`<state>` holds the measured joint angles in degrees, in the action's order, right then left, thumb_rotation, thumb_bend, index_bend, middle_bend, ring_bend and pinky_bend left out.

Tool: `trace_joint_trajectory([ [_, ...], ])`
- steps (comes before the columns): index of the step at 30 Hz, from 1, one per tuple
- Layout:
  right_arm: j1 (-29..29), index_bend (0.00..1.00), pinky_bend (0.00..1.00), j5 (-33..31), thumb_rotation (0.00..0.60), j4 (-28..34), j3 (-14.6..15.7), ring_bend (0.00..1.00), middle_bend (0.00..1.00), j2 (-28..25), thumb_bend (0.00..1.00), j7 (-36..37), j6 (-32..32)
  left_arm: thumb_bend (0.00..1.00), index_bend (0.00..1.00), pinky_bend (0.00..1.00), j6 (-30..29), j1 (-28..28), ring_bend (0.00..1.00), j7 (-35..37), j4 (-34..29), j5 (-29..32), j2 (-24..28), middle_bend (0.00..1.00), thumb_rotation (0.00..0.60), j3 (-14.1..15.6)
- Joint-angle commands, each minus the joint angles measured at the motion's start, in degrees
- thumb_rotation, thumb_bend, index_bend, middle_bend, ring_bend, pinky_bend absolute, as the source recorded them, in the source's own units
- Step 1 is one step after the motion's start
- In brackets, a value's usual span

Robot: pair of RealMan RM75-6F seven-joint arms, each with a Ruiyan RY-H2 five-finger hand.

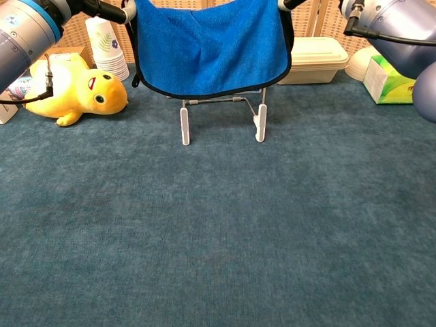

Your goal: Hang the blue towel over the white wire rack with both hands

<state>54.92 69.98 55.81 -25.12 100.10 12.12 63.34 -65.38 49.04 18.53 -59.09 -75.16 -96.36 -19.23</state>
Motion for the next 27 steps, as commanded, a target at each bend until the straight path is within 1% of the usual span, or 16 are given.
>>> trace_joint_trajectory([
  [1,0.06,1.00,0.18,-0.02,0.600,0.02,-0.01,0.36,0.56,0.08,0.45,-0.09,0.00,0.62,0.82,0.01,-0.05,-0.06,0.26,0.03,0.00,0.01,0.05,0.43,0.600,-0.02],
  [14,0.14,1.00,0.18,-0.06,0.600,-0.77,0.04,0.36,0.56,0.44,0.45,-0.05,-0.01,0.61,0.82,0.01,0.31,-0.04,0.26,0.13,0.23,0.00,-0.10,0.43,0.600,0.16],
  [27,-0.77,1.00,0.18,-0.12,0.600,-0.20,-0.01,0.36,0.56,-0.77,0.45,0.15,0.50,0.61,0.82,0.01,0.59,1.10,0.26,-0.47,0.30,-0.26,-1.04,0.43,0.600,-0.14],
])
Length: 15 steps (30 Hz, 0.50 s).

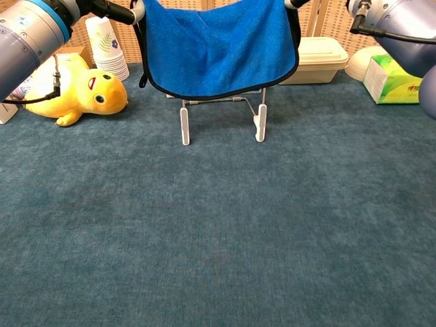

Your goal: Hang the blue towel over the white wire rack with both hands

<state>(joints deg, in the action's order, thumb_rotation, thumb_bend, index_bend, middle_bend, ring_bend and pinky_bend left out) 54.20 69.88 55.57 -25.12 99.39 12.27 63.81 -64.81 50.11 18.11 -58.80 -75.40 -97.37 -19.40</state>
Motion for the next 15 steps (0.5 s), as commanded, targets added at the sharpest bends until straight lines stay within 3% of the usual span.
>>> trace_joint_trajectory([
  [1,-0.11,1.00,0.18,-0.08,0.600,0.10,-0.03,0.36,0.56,-0.12,0.45,0.03,0.03,0.61,0.82,0.01,0.08,0.09,0.26,-0.07,0.01,-0.02,-0.08,0.43,0.600,0.03],
  [15,-0.54,1.00,0.18,-0.11,0.600,-0.09,0.28,0.36,0.56,-0.32,0.45,0.39,-0.22,0.61,0.81,0.01,0.39,0.22,0.26,-0.29,0.15,0.12,-0.35,0.43,0.600,0.15],
])
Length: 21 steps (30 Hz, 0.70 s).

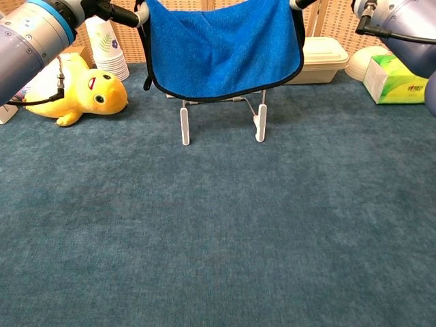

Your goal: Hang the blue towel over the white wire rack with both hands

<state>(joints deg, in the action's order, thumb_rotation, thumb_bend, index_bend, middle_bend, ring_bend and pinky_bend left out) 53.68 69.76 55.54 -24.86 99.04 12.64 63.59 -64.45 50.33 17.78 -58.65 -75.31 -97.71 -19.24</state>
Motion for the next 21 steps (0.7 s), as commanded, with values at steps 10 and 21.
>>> trace_joint_trajectory([
  [10,-0.26,1.00,0.18,0.07,0.600,-0.24,0.09,0.36,0.55,-0.18,0.45,0.29,0.03,0.61,0.81,0.01,0.12,0.16,0.26,0.03,0.06,-0.15,-0.13,0.43,0.600,0.11],
  [21,-0.78,0.79,0.15,0.40,0.600,0.31,1.22,0.27,0.45,-1.08,0.43,-0.11,-1.29,0.62,0.48,0.00,0.66,-0.05,0.06,-0.81,-0.49,-1.04,0.72,0.21,0.600,1.31],
])
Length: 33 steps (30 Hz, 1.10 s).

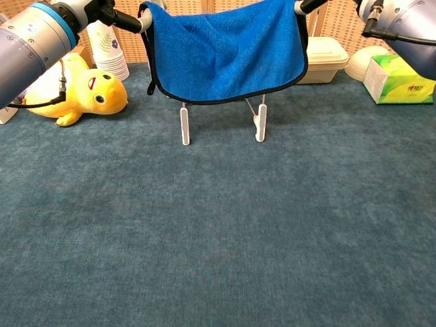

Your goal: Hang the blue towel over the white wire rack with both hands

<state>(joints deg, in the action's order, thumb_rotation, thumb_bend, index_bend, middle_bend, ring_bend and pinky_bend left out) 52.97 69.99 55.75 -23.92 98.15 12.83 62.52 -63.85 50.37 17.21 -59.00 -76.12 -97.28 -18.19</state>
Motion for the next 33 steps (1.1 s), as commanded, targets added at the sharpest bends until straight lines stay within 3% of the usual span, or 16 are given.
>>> trace_joint_trajectory([
  [1,-0.07,0.75,0.14,0.29,0.600,0.13,0.49,0.25,0.43,-0.35,0.42,-0.61,-0.45,0.61,0.42,0.00,0.07,-0.14,0.03,-0.35,-0.25,-0.35,0.48,0.16,0.600,0.36],
  [6,0.02,0.56,0.07,0.42,0.600,0.58,1.36,0.12,0.32,-1.35,0.33,-2.33,-2.05,0.62,0.19,0.00,0.71,-0.50,0.00,-1.57,-0.96,-0.75,1.74,0.01,0.600,1.26],
  [13,-0.12,0.45,0.00,0.05,0.600,2.03,2.67,0.04,0.26,-3.47,0.22,-6.34,-4.59,0.61,0.10,0.00,1.02,-1.11,0.00,-3.11,-2.23,-0.50,3.23,0.00,0.600,1.64],
  [33,-0.15,0.42,0.00,2.25,0.600,1.65,5.01,0.02,0.24,-4.86,0.17,-10.43,-4.79,0.61,0.02,0.00,1.24,-2.94,0.00,-5.18,-4.66,-0.92,6.27,0.00,0.600,3.25],
])
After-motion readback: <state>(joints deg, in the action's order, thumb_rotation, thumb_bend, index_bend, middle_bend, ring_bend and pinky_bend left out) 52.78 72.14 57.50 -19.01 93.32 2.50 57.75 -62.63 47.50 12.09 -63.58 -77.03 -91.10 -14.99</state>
